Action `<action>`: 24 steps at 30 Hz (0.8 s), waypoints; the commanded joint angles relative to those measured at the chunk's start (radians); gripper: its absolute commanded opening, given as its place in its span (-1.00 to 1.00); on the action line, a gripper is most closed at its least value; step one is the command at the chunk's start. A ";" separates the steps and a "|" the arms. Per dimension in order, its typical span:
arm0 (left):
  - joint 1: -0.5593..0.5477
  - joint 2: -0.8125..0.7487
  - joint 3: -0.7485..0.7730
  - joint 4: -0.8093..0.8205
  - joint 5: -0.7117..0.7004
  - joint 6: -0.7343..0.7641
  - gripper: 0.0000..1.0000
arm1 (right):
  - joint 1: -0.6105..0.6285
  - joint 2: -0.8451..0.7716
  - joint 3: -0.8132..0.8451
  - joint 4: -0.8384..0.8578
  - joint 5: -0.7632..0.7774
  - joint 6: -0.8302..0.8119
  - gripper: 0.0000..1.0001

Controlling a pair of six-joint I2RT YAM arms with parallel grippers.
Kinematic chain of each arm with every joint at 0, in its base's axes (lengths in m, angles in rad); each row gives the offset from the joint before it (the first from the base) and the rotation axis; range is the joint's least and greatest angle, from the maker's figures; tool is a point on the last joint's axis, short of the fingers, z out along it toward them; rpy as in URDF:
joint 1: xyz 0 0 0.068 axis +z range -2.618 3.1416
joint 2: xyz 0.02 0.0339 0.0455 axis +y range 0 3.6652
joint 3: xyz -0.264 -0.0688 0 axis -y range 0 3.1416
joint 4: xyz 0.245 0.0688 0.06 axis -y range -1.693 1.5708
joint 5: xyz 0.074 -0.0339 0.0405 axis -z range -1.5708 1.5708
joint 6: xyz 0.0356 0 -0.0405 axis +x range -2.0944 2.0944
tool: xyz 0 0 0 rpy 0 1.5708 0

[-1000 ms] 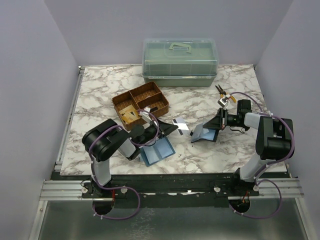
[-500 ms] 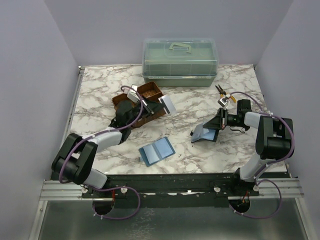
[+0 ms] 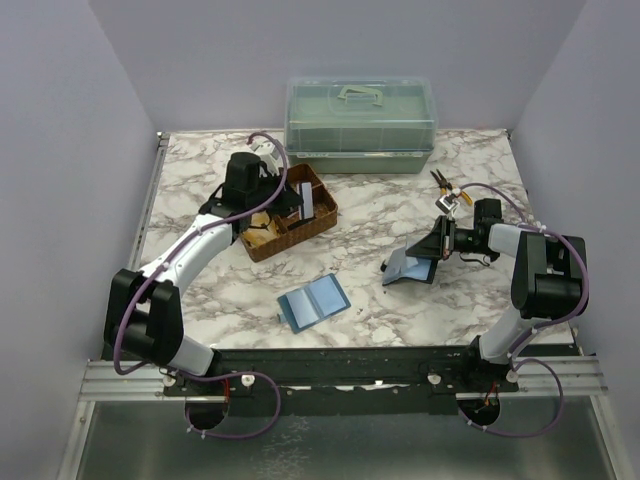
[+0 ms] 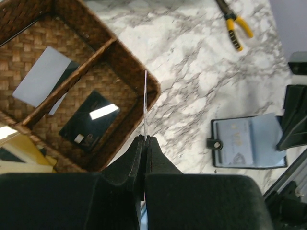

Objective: Take the credit cards out of the card holder
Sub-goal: Place the credit card in the storage box.

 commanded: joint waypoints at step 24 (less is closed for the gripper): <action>0.046 0.421 0.621 -0.534 -0.194 1.057 -1.00 | -0.006 0.034 0.038 -0.065 -0.089 -0.059 -1.00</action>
